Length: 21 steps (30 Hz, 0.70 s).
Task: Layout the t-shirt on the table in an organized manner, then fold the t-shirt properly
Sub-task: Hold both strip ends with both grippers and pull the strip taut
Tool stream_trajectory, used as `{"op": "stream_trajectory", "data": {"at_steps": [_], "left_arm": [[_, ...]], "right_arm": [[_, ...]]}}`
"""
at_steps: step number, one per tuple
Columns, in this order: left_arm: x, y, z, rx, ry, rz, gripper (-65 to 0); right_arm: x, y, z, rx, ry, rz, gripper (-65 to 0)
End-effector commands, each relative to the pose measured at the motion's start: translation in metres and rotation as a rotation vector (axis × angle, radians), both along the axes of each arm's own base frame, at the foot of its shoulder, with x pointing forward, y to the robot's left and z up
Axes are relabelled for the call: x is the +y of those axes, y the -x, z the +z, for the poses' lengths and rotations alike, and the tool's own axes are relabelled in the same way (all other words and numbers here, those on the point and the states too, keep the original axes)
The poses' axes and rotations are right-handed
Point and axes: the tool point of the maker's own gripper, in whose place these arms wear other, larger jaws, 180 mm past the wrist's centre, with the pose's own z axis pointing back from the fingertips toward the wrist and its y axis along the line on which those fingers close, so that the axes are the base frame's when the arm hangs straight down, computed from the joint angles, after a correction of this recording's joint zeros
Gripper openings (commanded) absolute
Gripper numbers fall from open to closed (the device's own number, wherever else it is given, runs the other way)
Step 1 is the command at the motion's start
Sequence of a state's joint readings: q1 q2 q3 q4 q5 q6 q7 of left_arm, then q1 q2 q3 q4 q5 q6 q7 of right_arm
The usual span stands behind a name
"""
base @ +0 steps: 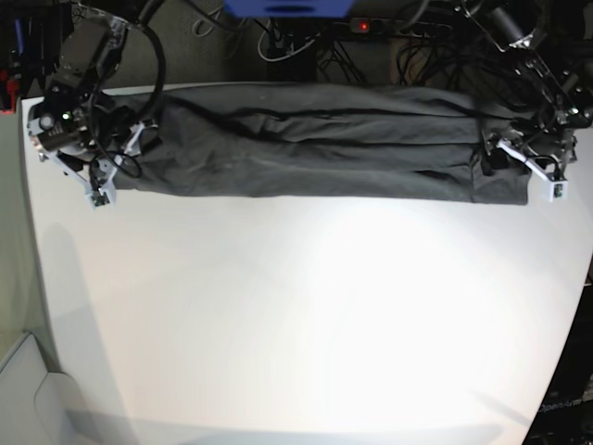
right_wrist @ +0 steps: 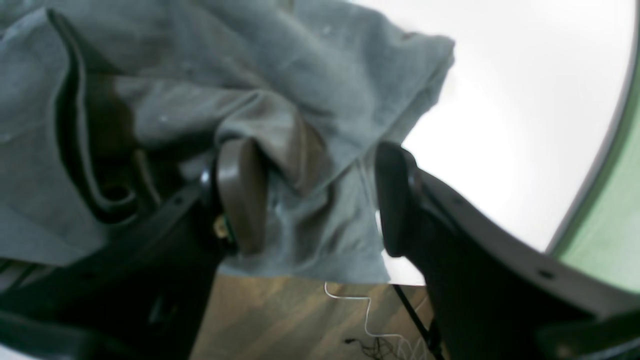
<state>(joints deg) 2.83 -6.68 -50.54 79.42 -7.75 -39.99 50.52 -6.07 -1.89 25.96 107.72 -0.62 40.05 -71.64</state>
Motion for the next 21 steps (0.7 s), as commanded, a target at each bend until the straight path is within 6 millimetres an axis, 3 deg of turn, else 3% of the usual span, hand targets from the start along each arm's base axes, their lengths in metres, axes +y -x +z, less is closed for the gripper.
{"op": "stream_trajectory", "data": {"at_steps": [1, 4, 6, 13, 15, 19, 21], "left_arm": [[-0.004, 0.012, -0.013, 0.08, 0.01, -0.008, 0.0], [-0.005, 0.013, -0.014, 0.081, 0.015, -0.008, -0.5], [-0.006, 0.013, -0.014, 0.082, 0.016, -0.011, -6.7], [-0.008, 0.013, -0.015, 0.089, 0.02, -0.015, -54.3], [-0.008, 0.013, -0.015, 0.089, 0.02, -0.015, -63.1], [-0.006, 0.009, -0.009, 0.072, 0.008, -0.016, -64.8], [-0.004, 0.003, 0.005, 0.038, -0.023, -0.021, -64.8]], "right_arm": [[-0.003, -0.007, 0.008, -0.037, 0.009, 0.004, -30.2], [-0.003, -0.007, 0.008, -0.037, 0.009, 0.004, -30.2], [-0.003, -0.007, 0.008, -0.037, 0.009, 0.004, -30.2], [-0.003, -0.007, 0.008, -0.034, 0.01, 0.004, -30.2], [-0.003, -0.007, 0.008, -0.034, 0.01, 0.004, -30.2], [-0.003, -0.007, 0.008, -0.034, 0.01, 0.004, -30.2], [-0.003, -0.007, 0.008, -0.034, 0.01, 0.004, -30.2]]}}
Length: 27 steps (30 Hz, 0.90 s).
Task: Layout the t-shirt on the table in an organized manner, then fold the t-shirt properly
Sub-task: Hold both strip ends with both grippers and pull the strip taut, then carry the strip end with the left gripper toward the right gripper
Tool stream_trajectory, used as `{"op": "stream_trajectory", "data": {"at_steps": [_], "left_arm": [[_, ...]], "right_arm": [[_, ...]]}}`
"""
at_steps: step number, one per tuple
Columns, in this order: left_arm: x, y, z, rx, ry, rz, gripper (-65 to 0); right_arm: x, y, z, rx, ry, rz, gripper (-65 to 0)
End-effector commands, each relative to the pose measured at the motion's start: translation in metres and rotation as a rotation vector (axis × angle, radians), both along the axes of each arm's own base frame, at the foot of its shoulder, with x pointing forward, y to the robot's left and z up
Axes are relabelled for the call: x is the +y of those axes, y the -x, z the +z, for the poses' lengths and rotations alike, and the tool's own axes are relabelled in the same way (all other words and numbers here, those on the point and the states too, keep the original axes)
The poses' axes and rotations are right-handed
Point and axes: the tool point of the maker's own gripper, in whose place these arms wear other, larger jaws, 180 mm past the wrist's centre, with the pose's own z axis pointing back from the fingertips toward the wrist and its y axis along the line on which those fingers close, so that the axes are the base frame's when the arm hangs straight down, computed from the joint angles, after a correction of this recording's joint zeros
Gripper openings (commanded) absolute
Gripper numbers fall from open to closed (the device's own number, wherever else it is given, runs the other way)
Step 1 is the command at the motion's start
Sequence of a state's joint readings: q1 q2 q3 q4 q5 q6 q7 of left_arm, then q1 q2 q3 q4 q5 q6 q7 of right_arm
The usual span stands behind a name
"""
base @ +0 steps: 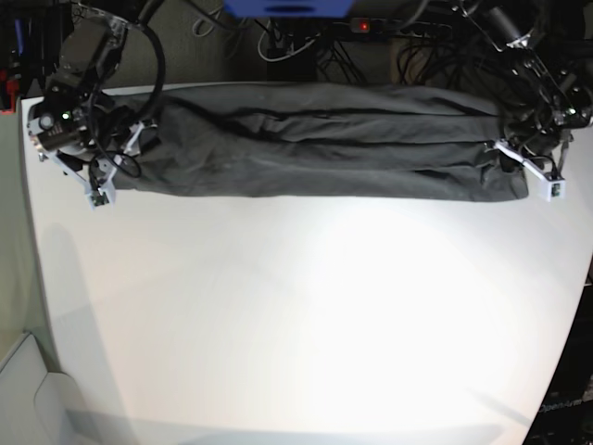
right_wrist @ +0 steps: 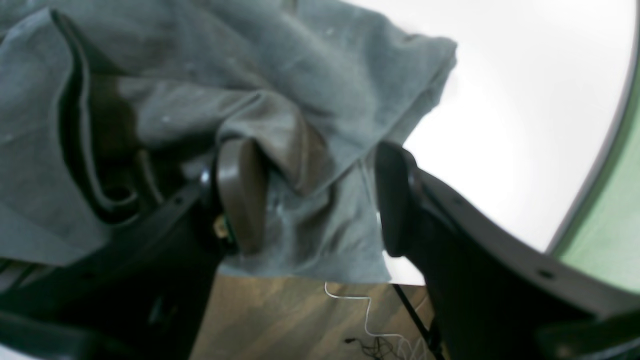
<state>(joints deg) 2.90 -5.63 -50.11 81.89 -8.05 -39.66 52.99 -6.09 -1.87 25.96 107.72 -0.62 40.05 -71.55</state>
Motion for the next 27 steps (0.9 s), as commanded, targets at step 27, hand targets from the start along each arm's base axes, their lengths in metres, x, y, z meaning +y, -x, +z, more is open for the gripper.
{"op": "stream_trajectory", "data": {"at_steps": [27], "left_arm": [[-0.29, -0.008, 0.075, -0.206, -0.084, -0.551, -64.9]], "right_arm": [[0.002, -0.011, 0.01, -0.043, 0.007, 0.019, -30.2]]}}
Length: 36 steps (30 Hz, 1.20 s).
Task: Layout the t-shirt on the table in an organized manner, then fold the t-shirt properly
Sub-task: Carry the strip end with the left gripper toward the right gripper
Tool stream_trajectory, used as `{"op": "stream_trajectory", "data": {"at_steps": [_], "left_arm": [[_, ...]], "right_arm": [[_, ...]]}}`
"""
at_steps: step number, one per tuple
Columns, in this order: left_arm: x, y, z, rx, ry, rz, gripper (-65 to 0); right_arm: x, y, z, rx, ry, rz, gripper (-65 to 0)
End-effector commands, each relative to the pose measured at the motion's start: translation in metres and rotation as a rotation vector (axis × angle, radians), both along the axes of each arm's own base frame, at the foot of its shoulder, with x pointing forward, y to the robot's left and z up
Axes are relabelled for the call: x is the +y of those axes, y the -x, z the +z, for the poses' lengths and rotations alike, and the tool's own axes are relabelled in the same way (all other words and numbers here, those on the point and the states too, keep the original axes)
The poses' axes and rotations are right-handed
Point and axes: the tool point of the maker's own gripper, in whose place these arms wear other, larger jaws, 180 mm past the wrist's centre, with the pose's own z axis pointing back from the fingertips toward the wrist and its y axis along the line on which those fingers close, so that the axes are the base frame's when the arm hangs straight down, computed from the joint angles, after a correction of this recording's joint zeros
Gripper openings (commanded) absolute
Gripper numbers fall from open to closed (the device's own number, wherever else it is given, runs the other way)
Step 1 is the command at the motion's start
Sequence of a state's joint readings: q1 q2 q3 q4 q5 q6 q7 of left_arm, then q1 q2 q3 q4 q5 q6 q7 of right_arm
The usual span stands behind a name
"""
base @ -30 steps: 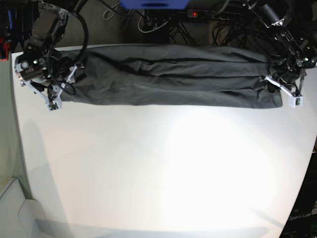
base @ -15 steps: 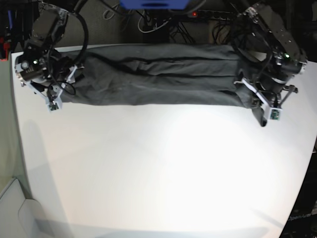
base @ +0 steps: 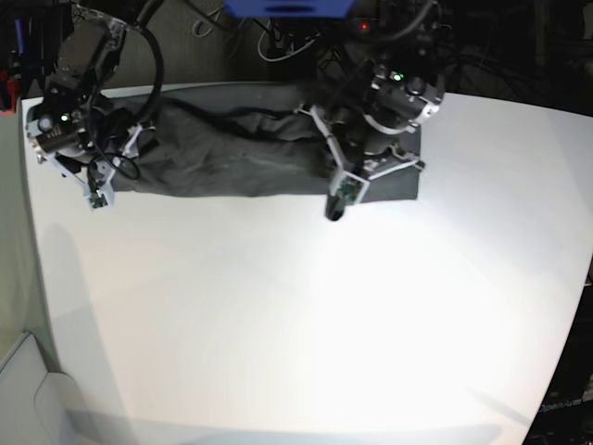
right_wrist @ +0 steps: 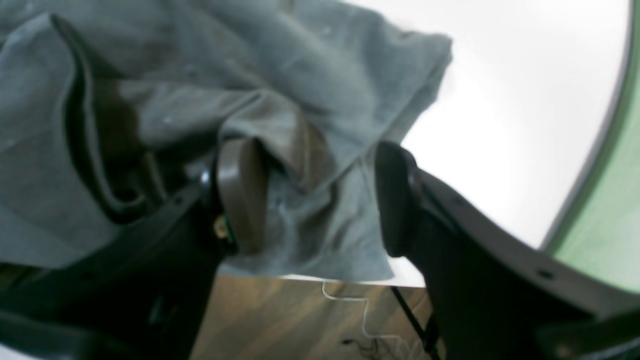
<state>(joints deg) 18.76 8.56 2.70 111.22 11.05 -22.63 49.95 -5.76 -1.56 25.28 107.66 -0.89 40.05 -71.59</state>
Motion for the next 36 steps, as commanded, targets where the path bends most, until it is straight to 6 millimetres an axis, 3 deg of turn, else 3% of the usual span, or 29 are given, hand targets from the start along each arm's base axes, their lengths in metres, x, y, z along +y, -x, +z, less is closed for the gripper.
{"op": "stream_trajectory", "data": {"at_steps": [1, 4, 7, 13, 17, 22, 25, 28, 30, 36], "left_arm": [[-0.013, -0.007, 0.014, -0.041, 0.034, -0.002, -64.9], [-0.042, -0.003, 0.022, -0.052, 0.079, -0.036, -64.9], [-0.058, -0.007, 0.031, -0.074, 0.106, -0.049, -64.9], [-0.094, -0.002, 0.018, -0.032, 0.114, -0.114, -64.9], [-0.104, 0.005, 0.008, 0.001, 0.115, -0.118, -64.9], [-0.098, 0.012, 0.001, 0.046, 0.078, -0.129, -64.1], [-0.094, 0.014, -0.003, 0.086, 0.043, -0.133, -55.5], [-0.093, 0.015, -0.004, 0.09, 0.042, -0.132, -39.9], [-0.092, 0.012, 0.0, 0.077, 0.045, -0.126, -32.8], [-0.096, -0.007, 0.041, -0.099, 0.139, -0.104, -31.5]], "right_arm": [[0.004, -0.01, 0.008, -0.041, -0.001, 0.022, -30.2], [0.006, -0.011, 0.008, -0.041, -0.002, 0.029, -30.2], [0.006, -0.011, 0.008, -0.039, -0.001, 0.029, -30.2], [0.008, -0.012, 0.009, -0.043, -0.001, 0.034, -30.2], [0.007, -0.012, 0.009, -0.043, 0.0, 0.033, -30.2], [0.008, -0.012, 0.009, -0.043, -0.001, 0.035, -30.0], [0.008, -0.012, 0.009, -0.043, -0.001, 0.035, -30.0], [0.008, -0.012, 0.009, -0.045, -0.001, 0.035, -29.9], [0.008, -0.012, 0.009, -0.045, -0.001, 0.035, -29.9], [0.008, -0.012, 0.009, -0.045, -0.001, 0.035, -29.9]]}}
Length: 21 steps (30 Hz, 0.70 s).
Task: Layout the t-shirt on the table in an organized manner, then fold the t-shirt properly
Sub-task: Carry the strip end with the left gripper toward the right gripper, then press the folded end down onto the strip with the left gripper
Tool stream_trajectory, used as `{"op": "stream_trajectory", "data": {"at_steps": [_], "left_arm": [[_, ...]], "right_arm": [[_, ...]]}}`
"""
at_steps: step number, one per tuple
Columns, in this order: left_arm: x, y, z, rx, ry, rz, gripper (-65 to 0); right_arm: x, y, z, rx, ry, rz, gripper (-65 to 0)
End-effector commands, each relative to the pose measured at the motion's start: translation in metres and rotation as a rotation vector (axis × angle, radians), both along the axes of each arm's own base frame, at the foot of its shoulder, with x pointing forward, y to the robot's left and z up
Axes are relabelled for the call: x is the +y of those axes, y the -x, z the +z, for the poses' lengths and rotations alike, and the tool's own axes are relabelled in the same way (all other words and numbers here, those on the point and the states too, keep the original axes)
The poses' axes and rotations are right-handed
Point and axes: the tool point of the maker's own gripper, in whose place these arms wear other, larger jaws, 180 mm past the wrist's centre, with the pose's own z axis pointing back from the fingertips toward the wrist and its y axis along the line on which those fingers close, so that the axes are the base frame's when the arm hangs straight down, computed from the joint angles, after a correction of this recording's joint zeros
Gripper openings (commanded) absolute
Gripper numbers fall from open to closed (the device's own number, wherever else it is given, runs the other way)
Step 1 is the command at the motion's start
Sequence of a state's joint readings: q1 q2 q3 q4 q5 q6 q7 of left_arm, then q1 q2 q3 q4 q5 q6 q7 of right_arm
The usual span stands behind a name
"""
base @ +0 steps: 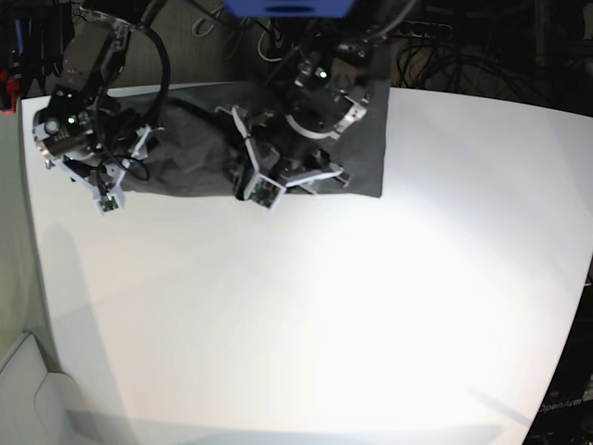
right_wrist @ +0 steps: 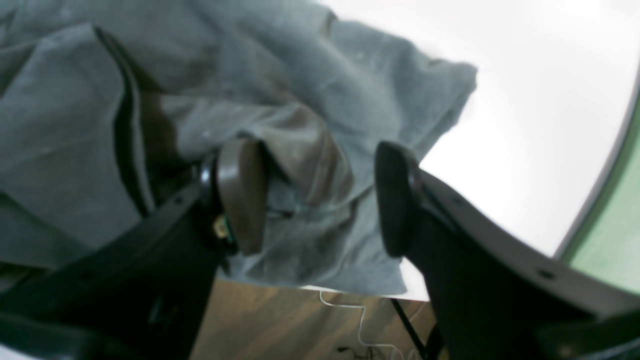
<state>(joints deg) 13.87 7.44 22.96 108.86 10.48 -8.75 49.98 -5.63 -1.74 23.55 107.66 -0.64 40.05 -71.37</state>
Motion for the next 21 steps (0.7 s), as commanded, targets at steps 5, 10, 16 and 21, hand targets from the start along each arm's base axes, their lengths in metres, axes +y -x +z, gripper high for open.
{"op": "stream_trajectory", "data": {"at_steps": [5, 10, 16, 21], "left_arm": [[-0.003, -0.006, 0.024, -0.071, 0.064, 0.02, -31.5], [-0.002, -0.007, 0.018, -0.062, 0.045, 0.022, -31.6], [0.006, -0.004, 0.014, -0.061, 0.023, 0.02, -31.9], [0.057, -0.021, 0.001, -0.024, 0.004, 0.248, -52.3]], "right_arm": [[-0.002, -0.011, 0.011, -0.047, 0.01, 0.004, -29.9], [-0.002, -0.013, 0.012, -0.05, 0.01, 0.004, -29.9], [-0.002, -0.013, 0.013, -0.052, 0.01, 0.004, -29.9], [-0.002, -0.013, 0.013, -0.052, 0.01, 0.004, -29.9]]}}
